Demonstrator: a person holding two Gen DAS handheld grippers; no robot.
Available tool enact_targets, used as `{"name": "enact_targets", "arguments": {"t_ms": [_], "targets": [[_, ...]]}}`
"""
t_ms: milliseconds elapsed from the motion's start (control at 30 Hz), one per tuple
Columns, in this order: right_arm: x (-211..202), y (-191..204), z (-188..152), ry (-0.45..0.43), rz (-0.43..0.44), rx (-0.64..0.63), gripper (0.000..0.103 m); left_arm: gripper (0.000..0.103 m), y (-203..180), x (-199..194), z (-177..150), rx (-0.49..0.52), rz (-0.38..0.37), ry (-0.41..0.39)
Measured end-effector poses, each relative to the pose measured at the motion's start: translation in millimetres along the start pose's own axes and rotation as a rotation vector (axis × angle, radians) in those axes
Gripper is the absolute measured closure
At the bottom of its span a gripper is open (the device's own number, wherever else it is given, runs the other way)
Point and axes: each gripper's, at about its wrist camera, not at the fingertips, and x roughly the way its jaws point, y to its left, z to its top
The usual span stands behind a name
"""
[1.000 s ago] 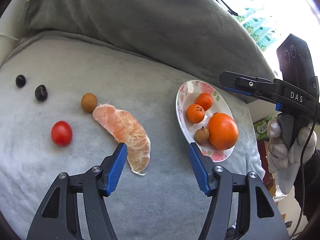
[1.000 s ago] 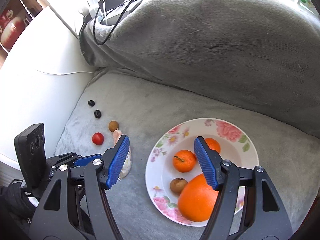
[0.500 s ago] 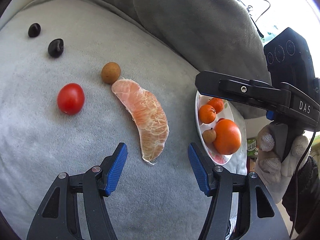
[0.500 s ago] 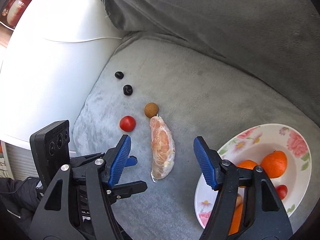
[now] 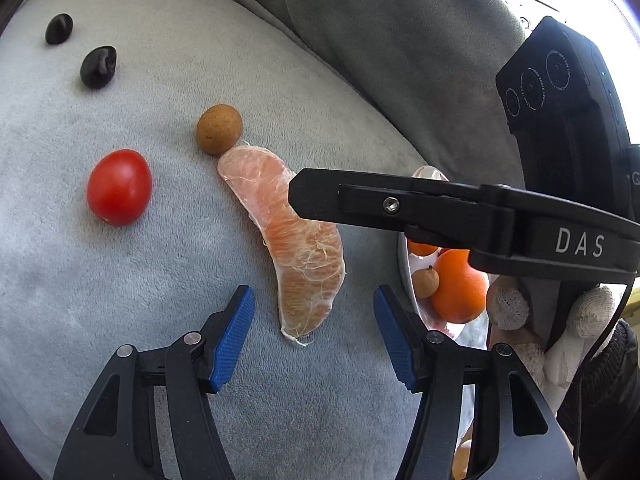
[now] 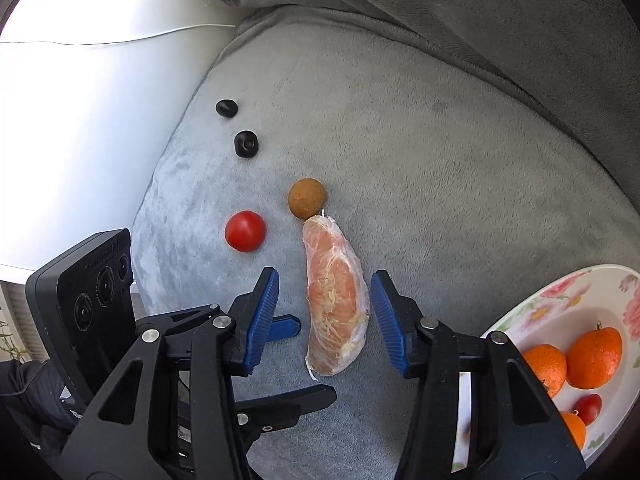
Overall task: Organize fruits
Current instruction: 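Move both tools to the peeled pomelo segment and close on it, then lift the pomelo segment off the fleece with both tools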
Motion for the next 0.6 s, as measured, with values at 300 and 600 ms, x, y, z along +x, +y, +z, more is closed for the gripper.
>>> {"name": "enact_targets", "arguments": {"t_ms": [300,600], "targets": [[8,-2,4,0.033,0.001,0.010,0.055,0.043,-7,9,4,0.003,0.002,0.006],[16,-7,4,0.057,0.000,0.050,0.057,0.064,-20,19,9,0.013,0.059,0.006]]}}
